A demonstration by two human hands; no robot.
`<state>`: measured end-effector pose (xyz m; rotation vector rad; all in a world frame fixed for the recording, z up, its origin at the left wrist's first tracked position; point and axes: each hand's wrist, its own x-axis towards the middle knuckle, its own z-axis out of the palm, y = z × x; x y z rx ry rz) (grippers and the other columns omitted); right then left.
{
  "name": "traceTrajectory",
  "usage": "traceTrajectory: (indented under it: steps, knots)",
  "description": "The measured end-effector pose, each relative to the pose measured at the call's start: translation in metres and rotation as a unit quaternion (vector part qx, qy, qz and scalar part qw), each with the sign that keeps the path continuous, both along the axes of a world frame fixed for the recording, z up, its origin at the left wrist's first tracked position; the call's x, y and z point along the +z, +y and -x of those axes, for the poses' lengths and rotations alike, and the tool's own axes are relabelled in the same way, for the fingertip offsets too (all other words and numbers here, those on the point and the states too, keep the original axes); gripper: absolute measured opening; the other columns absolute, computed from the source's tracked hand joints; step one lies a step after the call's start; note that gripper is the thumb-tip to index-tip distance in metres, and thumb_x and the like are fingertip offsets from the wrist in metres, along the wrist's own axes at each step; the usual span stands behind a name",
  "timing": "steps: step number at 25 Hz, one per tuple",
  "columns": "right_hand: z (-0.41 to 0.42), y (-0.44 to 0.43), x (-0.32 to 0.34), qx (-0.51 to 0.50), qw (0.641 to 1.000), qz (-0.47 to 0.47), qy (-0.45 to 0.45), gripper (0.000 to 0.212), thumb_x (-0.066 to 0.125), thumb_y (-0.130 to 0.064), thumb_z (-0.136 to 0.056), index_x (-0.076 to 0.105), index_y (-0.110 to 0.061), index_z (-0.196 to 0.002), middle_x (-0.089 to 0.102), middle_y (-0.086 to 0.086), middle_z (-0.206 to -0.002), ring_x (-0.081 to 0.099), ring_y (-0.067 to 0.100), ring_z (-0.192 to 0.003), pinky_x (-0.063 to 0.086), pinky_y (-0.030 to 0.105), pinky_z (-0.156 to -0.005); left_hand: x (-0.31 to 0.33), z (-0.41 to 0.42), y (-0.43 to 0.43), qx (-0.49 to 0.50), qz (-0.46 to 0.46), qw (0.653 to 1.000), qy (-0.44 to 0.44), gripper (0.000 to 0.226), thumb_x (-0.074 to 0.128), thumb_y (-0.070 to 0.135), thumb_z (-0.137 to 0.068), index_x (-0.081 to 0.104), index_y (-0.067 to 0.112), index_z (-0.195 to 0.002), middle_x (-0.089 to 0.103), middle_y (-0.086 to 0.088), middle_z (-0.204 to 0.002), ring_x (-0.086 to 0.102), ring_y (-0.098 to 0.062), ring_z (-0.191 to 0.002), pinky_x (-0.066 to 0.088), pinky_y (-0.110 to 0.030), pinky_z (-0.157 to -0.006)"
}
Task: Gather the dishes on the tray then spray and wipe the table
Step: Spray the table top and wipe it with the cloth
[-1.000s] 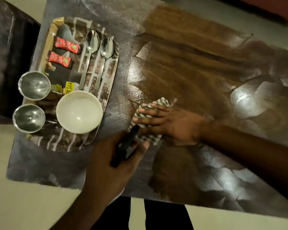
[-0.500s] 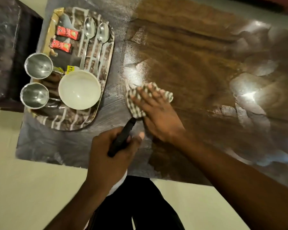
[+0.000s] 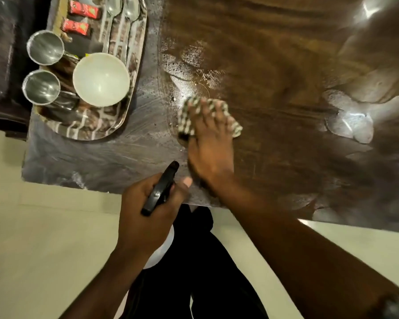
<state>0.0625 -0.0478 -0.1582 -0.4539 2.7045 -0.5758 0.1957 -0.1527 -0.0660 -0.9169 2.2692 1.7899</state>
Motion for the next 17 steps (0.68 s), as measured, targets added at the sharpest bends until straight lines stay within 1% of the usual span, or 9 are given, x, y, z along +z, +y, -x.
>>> traceTrajectory:
  steps: [1,3,5,7,9,11,12,14,17]
  knots:
    - [-0.024,0.000,-0.002,0.126,0.992,-0.001,0.005,0.069,0.041,-0.033,-0.101,0.025,-0.032,-0.168,0.010,0.001,-0.180,-0.007,0.029,-0.166,0.000,0.057,-0.133,-0.001,-0.004,0.000,0.008,0.003,1.000,0.000,0.053,0.080,0.026,-0.093,0.049,0.004,-0.056,0.045,-0.007,-0.045,0.043,-0.012,-0.040,0.038,-0.028,-0.047]
    - [-0.047,0.025,-0.006,0.366,0.930,0.004,0.027,0.065,0.040,-0.038,-0.101,0.035,-0.030,-0.165,0.020,-0.001,-0.178,0.001,0.027,-0.167,0.000,0.053,-0.134,-0.002,-0.012,-0.001,0.015,0.003,1.000,-0.003,0.046,0.078,0.026,-0.091,0.053,0.019,-0.053,0.050,0.000,-0.043,0.048,-0.006,-0.040,0.038,-0.017,-0.047]
    - [-0.037,0.065,-0.006,0.470,0.882,0.004,0.044,0.064,0.048,-0.034,-0.102,0.037,-0.030,-0.164,0.024,-0.003,-0.177,0.007,0.025,-0.167,0.006,0.051,-0.134,-0.001,-0.020,-0.004,0.002,-0.003,1.000,-0.004,0.041,0.076,0.038,-0.088,0.057,0.016,-0.059,0.051,-0.007,-0.047,0.046,-0.007,-0.041,0.039,-0.025,-0.047]
    - [-0.020,0.106,-0.006,0.389,0.920,-0.027,0.047,0.070,0.051,-0.029,-0.099,0.032,-0.032,-0.166,0.021,-0.003,-0.177,0.006,0.025,-0.167,0.010,0.052,-0.133,-0.001,-0.030,-0.008,-0.008,0.001,1.000,-0.019,0.038,0.078,0.042,-0.088,0.063,0.013,-0.069,0.054,-0.010,-0.052,0.047,-0.011,-0.042,0.040,-0.029,-0.050]
    - [-0.017,0.128,-0.006,0.122,0.991,-0.012,0.061,0.073,0.048,-0.025,-0.095,0.033,-0.031,-0.166,0.023,-0.001,-0.177,0.008,0.027,-0.166,0.013,0.057,-0.131,-0.003,-0.039,-0.009,-0.007,0.009,0.999,-0.036,0.030,0.081,0.039,-0.089,0.070,0.014,-0.078,0.061,-0.008,-0.056,0.052,-0.013,-0.046,0.043,-0.029,-0.055]
    - [-0.037,0.102,-0.005,-0.183,0.982,0.013,0.048,0.073,0.044,-0.026,-0.093,0.035,-0.030,-0.165,0.026,0.001,-0.176,0.008,0.028,-0.166,0.011,0.058,-0.131,-0.004,-0.047,-0.008,-0.010,0.008,0.999,-0.044,0.026,0.081,0.038,-0.090,0.072,0.016,-0.080,0.064,-0.007,-0.059,0.055,-0.015,-0.049,0.046,-0.032,-0.057]
    - [-0.053,0.077,-0.005,-0.265,0.964,0.019,0.030,0.074,0.043,-0.027,-0.092,0.034,-0.030,-0.166,0.024,0.001,-0.177,0.006,0.028,-0.166,0.007,0.056,-0.132,-0.004,-0.050,-0.006,-0.015,0.012,0.999,-0.043,0.027,0.081,0.037,-0.090,0.071,0.014,-0.079,0.063,-0.009,-0.058,0.056,-0.019,-0.050,0.047,-0.034,-0.058]
    - [-0.093,0.030,-0.001,-0.241,0.970,0.023,0.008,0.075,0.042,-0.029,-0.095,0.027,-0.033,-0.168,0.014,-0.001,-0.179,-0.003,0.027,-0.166,-0.001,0.054,-0.133,-0.003,-0.057,-0.001,-0.017,0.015,0.999,-0.030,0.037,0.080,0.032,-0.090,0.065,0.003,-0.073,0.057,-0.016,-0.056,0.052,-0.026,-0.050,0.046,-0.031,-0.056]
    - [-0.148,0.016,0.004,0.053,0.998,0.016,0.003,0.068,0.043,-0.032,-0.104,0.022,-0.036,-0.169,0.007,-0.006,-0.180,-0.010,0.021,-0.166,-0.001,0.054,-0.133,0.004,-0.065,0.006,0.001,-0.006,1.000,-0.002,0.045,0.078,0.021,-0.090,0.053,-0.001,-0.060,0.049,-0.012,-0.051,0.045,-0.013,-0.046,0.039,-0.013,-0.052]
